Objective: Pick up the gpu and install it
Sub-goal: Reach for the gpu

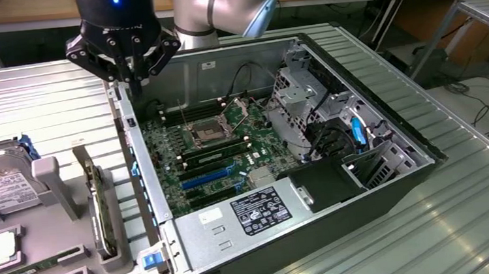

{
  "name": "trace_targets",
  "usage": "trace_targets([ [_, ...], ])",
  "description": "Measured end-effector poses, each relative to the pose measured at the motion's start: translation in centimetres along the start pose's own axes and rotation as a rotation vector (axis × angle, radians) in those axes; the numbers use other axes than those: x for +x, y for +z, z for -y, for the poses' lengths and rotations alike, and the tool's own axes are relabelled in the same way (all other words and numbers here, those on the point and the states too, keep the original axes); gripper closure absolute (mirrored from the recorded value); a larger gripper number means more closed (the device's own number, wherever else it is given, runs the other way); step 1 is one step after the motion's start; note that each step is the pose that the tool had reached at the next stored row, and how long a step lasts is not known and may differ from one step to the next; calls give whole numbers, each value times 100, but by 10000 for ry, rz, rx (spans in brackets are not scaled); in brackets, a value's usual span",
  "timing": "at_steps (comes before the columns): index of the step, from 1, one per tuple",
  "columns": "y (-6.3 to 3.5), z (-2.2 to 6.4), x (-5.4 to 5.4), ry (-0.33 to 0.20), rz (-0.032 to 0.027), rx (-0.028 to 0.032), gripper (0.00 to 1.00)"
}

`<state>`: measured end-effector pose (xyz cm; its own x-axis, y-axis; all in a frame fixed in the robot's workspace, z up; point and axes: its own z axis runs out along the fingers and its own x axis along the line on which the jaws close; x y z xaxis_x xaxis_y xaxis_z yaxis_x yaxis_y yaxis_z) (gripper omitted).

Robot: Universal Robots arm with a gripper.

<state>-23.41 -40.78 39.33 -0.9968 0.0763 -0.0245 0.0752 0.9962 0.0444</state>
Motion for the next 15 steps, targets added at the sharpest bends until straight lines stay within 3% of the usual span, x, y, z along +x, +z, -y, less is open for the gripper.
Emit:
trace_targets([
  [15, -16, 143, 359, -1, -1, 1, 89],
])
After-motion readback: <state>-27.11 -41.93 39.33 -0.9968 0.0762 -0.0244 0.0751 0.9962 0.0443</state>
